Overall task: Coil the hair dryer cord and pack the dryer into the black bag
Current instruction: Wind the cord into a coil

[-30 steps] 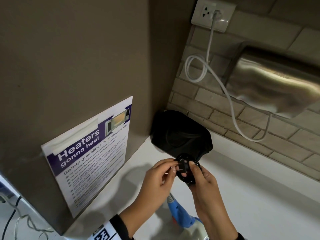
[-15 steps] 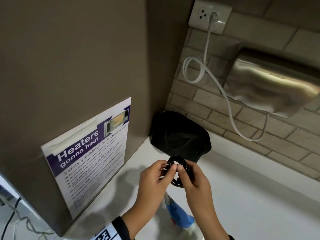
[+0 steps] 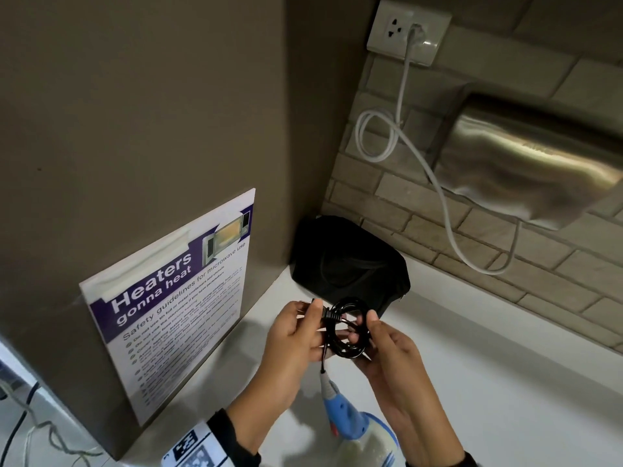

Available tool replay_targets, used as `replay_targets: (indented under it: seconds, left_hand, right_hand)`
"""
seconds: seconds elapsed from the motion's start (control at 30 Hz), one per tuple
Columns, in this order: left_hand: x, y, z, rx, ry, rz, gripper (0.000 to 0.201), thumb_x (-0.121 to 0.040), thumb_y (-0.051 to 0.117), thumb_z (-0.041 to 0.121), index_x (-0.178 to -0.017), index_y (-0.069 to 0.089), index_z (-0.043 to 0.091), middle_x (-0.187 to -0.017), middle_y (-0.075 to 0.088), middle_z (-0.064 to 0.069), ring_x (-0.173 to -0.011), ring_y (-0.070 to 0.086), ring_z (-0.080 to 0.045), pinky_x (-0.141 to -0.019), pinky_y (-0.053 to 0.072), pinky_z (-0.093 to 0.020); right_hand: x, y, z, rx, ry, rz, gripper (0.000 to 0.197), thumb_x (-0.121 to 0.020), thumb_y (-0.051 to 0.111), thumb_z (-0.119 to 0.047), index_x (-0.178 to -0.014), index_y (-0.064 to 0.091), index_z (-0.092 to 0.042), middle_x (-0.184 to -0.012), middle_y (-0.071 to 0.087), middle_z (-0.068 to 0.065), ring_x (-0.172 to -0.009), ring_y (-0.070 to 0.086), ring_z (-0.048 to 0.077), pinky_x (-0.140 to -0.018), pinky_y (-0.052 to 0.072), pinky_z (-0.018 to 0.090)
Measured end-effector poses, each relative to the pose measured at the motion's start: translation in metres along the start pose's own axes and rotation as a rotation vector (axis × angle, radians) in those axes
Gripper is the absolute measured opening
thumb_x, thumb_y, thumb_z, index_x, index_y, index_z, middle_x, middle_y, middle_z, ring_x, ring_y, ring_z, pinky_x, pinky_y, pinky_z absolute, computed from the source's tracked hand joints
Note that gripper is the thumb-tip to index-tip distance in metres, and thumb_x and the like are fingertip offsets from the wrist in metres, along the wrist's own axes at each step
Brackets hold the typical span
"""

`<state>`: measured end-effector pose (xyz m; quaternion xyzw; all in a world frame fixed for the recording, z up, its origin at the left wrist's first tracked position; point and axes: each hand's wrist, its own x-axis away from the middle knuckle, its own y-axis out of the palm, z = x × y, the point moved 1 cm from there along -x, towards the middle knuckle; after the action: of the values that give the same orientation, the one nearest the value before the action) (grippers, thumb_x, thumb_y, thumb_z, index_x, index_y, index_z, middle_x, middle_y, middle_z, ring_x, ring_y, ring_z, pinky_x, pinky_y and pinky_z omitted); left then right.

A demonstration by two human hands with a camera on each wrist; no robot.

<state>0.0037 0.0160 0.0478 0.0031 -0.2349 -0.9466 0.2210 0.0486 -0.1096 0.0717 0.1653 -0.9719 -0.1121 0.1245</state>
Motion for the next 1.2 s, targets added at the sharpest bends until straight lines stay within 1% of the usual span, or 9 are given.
replay_targets:
  seconds: [0.1,0.2,0.37,0.53,0.7,0.8,0.9,1.0,1.2]
  left_hand:
    - [-0.004,-0.010,-0.003,-0.085,0.078,0.004,0.027,-0.084,0.065,0.030,-0.090,0.059,0.005,-0.090,0.076,-0.014,-0.084,0.074,-0.029,-0.073,0.059,-0.040]
    - [-0.003,-0.011,-0.008,-0.152,0.124,-0.005,0.027,-0.073,0.075,0.028,-0.090,0.066,0.009,-0.090,0.076,-0.008,-0.083,0.072,-0.021,-0.076,0.056,-0.031]
    - [-0.003,-0.008,-0.018,-0.238,0.184,0.020,0.016,-0.084,0.070,0.025,-0.087,0.062,0.011,-0.085,0.075,-0.007,-0.082,0.071,-0.026,-0.081,0.057,-0.038]
    - [0.000,-0.003,-0.015,-0.271,0.219,0.086,0.018,-0.092,0.056,0.026,-0.085,0.052,0.010,-0.074,0.074,-0.003,-0.069,0.072,-0.016,-0.074,0.058,-0.037]
    - [-0.003,-0.001,-0.012,-0.129,0.116,0.127,0.015,-0.096,0.050,0.026,-0.088,0.051,0.014,-0.081,0.074,-0.013,-0.072,0.074,-0.025,-0.070,0.060,-0.041]
    - [-0.006,-0.001,-0.012,-0.072,0.042,0.107,0.015,-0.097,0.049,0.024,-0.092,0.050,0.010,-0.087,0.075,-0.016,-0.076,0.075,-0.024,-0.070,0.060,-0.038]
    - [-0.009,-0.007,-0.016,-0.116,0.071,0.095,0.018,-0.093,0.056,0.032,-0.093,0.055,0.014,-0.092,0.074,-0.018,-0.083,0.073,-0.030,-0.080,0.058,-0.047]
    - [-0.008,-0.010,-0.020,-0.183,0.084,0.032,0.013,-0.089,0.063,0.028,-0.091,0.062,0.016,-0.087,0.075,-0.006,-0.079,0.071,-0.021,-0.076,0.058,-0.037]
    - [-0.005,-0.007,-0.024,-0.273,0.113,-0.044,0.010,-0.090,0.063,0.022,-0.092,0.065,0.013,-0.085,0.074,-0.006,-0.076,0.069,-0.015,-0.077,0.057,-0.030]
  right_hand:
    - [0.001,-0.003,0.003,0.101,0.015,-0.029,0.033,-0.097,0.046,-0.026,-0.096,0.066,0.000,-0.083,0.073,0.010,-0.078,0.070,0.019,-0.081,0.055,0.035]
    - [0.002,-0.006,0.003,0.200,0.013,-0.040,0.032,-0.096,0.048,-0.029,-0.099,0.067,-0.003,-0.084,0.072,0.009,-0.080,0.069,0.021,-0.082,0.056,0.035]
    - [0.001,-0.004,0.003,0.410,-0.081,0.028,0.024,-0.089,0.059,-0.033,-0.096,0.068,-0.012,-0.086,0.072,0.005,-0.076,0.069,0.013,-0.080,0.058,0.031]
    - [0.003,-0.002,0.006,0.567,-0.158,0.032,0.014,-0.094,0.055,-0.019,-0.094,0.063,-0.007,-0.076,0.073,0.003,-0.069,0.072,0.011,-0.068,0.057,0.022]
    - [0.005,-0.006,0.003,0.515,-0.182,0.027,0.014,-0.096,0.050,-0.012,-0.094,0.062,-0.004,-0.075,0.074,0.002,-0.070,0.073,0.014,-0.062,0.054,0.016]
    - [0.004,-0.010,0.001,0.401,-0.120,0.028,0.015,-0.096,0.050,-0.010,-0.095,0.061,0.001,-0.069,0.074,0.003,-0.073,0.074,0.020,-0.070,0.057,0.024]
    - [0.005,-0.011,0.002,0.359,-0.063,-0.009,0.013,-0.093,0.053,-0.007,-0.101,0.059,0.001,-0.087,0.073,0.010,-0.078,0.073,0.023,-0.070,0.059,0.030]
    - [0.006,-0.013,0.004,0.444,-0.075,-0.047,0.022,-0.093,0.052,-0.004,-0.112,0.055,-0.014,-0.103,0.067,0.008,-0.080,0.072,0.018,-0.066,0.058,0.024]
    - [0.002,-0.014,0.005,0.608,-0.198,-0.033,0.019,-0.092,0.058,-0.019,-0.110,0.061,-0.023,-0.098,0.070,0.001,-0.076,0.070,0.008,-0.068,0.056,0.022]
